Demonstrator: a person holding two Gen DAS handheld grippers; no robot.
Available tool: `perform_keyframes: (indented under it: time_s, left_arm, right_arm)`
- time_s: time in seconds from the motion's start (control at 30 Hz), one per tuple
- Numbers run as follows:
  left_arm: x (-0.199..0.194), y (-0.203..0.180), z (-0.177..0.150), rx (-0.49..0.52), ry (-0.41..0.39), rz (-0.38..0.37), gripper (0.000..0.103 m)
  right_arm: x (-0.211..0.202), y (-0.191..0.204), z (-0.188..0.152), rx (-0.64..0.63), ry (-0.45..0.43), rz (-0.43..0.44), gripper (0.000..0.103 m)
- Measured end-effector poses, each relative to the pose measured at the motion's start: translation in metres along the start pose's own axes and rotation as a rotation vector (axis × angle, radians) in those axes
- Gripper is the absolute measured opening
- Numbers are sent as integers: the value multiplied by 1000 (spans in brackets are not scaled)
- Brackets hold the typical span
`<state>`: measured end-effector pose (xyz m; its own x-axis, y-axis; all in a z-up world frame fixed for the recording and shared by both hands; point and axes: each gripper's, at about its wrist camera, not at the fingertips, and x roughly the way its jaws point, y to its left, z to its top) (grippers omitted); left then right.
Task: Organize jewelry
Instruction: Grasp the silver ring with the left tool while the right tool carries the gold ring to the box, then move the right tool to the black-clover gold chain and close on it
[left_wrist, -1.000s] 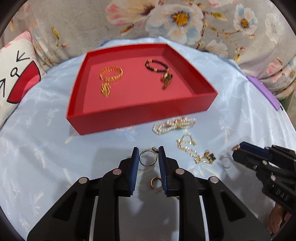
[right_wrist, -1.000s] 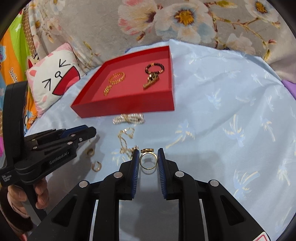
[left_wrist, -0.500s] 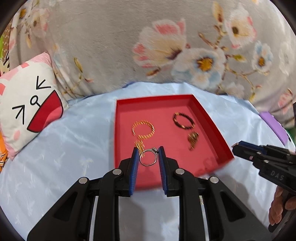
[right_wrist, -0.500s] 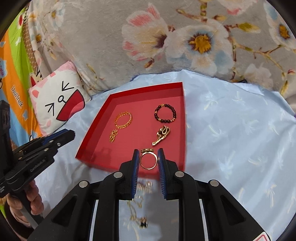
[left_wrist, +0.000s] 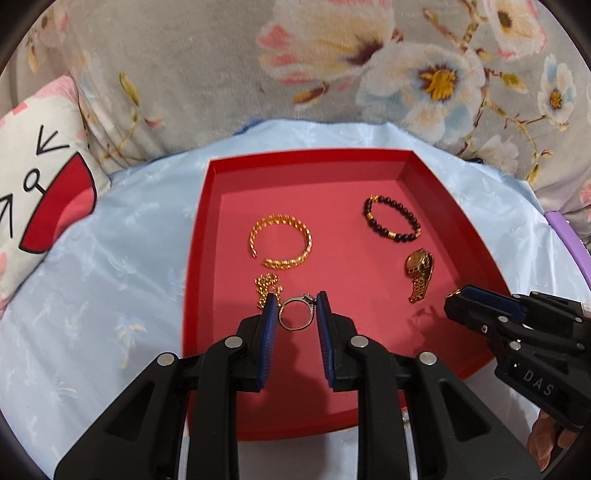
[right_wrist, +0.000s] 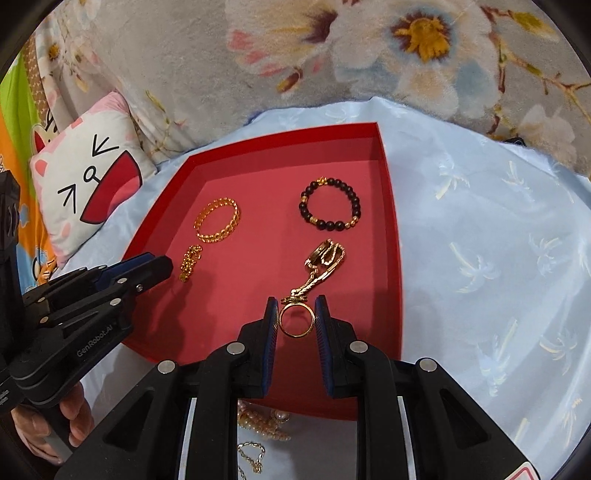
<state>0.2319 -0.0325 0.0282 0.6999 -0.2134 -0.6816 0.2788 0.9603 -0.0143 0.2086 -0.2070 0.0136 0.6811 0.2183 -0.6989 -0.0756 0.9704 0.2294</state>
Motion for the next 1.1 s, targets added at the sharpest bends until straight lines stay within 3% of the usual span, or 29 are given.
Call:
perform_keyframes:
  time_s: [0.13, 0.43, 0.73, 0.8, 0.93, 1.1]
  left_arm:
    - [5, 0, -3, 4, 10, 0, 21]
    - [9, -3, -7, 8, 17, 14, 24]
    - [-21, -4, -6, 7, -44, 36, 34]
    - [-30, -2, -9, -1, -49, 32, 34]
    - [-56, 9, -26, -30, -63, 21, 45]
    - [-72, 12, -59, -22, -42, 4, 45]
  right_arm:
    - [3, 5, -3, -41, -8, -35, 20]
    - [-7, 3, -2, -24, -38, -11, 21]
    - [-47, 6, -9, -14, -101, 11, 21]
    - [-59, 3, -17, -16, -108, 6, 21]
    - [-81, -8, -44, -9, -112, -27, 22]
    - [-86, -22, -82, 38, -59, -28, 23]
